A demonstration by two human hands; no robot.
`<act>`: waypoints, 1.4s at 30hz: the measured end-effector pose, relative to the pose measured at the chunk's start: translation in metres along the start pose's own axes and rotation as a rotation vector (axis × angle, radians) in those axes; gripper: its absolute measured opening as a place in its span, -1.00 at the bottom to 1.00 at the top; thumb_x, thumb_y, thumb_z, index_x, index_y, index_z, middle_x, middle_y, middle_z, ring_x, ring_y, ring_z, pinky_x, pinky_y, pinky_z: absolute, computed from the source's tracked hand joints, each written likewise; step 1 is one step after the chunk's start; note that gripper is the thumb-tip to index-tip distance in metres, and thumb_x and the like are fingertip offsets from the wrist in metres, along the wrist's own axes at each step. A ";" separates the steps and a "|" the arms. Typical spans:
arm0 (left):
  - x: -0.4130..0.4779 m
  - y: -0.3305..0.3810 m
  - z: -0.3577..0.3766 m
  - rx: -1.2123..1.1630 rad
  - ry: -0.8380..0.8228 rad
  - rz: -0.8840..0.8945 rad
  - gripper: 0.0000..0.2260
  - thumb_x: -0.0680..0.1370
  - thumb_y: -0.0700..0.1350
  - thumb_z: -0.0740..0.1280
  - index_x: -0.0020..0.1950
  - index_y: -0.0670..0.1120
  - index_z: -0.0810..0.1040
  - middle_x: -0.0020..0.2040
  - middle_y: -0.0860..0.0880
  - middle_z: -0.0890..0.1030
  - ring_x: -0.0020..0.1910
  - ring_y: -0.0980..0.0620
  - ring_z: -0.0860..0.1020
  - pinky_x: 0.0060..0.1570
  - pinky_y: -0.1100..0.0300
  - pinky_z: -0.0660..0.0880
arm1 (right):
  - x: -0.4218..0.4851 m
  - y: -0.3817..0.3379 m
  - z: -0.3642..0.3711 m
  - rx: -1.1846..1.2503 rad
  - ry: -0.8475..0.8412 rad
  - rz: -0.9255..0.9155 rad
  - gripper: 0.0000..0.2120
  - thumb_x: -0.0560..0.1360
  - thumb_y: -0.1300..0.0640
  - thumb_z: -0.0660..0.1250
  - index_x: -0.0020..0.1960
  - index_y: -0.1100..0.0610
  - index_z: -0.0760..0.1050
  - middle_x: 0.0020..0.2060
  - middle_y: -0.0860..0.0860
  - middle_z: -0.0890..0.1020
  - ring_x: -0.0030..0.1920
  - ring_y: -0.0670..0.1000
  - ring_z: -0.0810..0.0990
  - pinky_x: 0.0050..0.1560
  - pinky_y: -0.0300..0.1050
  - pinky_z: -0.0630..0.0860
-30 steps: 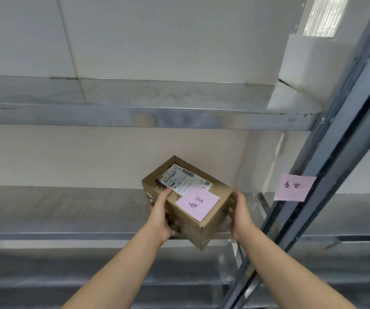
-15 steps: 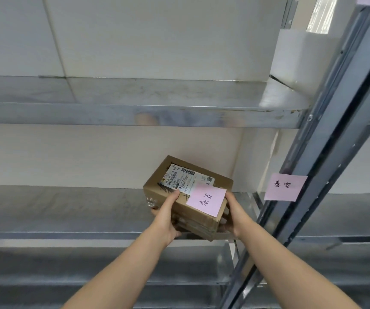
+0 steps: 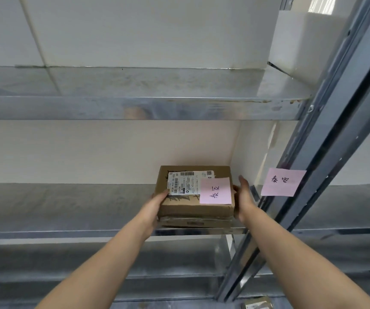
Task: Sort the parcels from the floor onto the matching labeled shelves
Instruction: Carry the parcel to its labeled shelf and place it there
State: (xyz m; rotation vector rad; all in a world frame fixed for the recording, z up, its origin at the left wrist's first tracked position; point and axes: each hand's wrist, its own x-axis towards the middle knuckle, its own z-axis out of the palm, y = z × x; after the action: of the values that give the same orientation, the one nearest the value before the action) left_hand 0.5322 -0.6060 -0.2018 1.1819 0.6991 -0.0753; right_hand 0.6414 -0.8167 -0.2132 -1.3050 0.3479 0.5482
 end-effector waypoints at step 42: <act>-0.018 0.081 0.012 0.368 0.072 0.347 -0.47 0.62 0.06 0.14 0.56 0.02 0.07 0.56 0.01 0.15 0.53 -0.04 0.15 0.44 0.02 0.09 | -0.034 -0.066 0.044 -0.378 0.214 -0.343 -0.54 0.62 -0.08 -0.01 0.46 0.05 0.28 0.46 0.07 0.35 0.39 0.16 0.38 0.38 -0.02 0.28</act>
State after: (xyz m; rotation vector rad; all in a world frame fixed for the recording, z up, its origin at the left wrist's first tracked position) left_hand 0.5565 -0.5893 -0.1238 1.6523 0.5463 0.1365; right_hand 0.6476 -0.7914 -0.1308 -1.7534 0.1926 0.1860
